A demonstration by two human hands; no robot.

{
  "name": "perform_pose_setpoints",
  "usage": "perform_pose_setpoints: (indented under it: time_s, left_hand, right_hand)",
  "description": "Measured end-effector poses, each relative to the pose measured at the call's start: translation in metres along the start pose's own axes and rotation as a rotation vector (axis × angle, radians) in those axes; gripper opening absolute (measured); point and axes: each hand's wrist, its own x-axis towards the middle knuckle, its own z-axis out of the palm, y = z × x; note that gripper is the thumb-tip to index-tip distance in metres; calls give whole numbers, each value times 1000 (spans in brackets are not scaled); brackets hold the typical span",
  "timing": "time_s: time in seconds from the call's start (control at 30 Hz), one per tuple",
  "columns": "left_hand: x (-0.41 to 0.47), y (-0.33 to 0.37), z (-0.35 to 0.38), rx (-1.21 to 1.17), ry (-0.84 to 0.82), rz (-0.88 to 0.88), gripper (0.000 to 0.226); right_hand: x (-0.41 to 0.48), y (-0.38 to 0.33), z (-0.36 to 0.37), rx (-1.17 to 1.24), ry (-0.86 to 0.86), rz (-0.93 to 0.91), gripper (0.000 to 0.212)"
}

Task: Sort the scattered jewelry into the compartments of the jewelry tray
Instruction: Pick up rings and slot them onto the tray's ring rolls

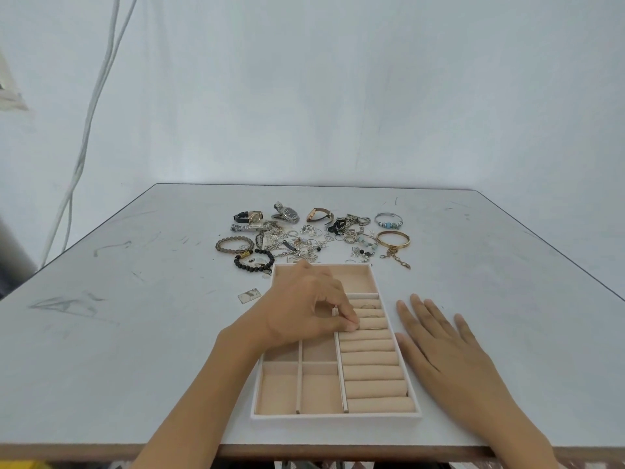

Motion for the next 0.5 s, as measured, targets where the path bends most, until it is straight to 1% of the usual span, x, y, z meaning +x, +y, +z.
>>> perform_pose_setpoints:
  time_s: [0.17,0.23,0.37,0.43,0.5]
  left_hand:
    - [-1,-2,-2,-32,-24,-25,10]
    - [-2,-3,-3,-94,3,-80,11]
    - [-1,1,-2,-186,61,-115,12]
    - [0,2,0,-191,55,-119,14]
    - [1,0,2,-138,48,-111,17]
  right_hand:
    - [-1,-1,0,-6,-3,2,114]
    - [0,0,0,-7,-2,2,114]
    - [0,0,1,0,4,4,113]
    - [0,0,1,7,0,5,111]
    - [0,1,1,8,0,5,110]
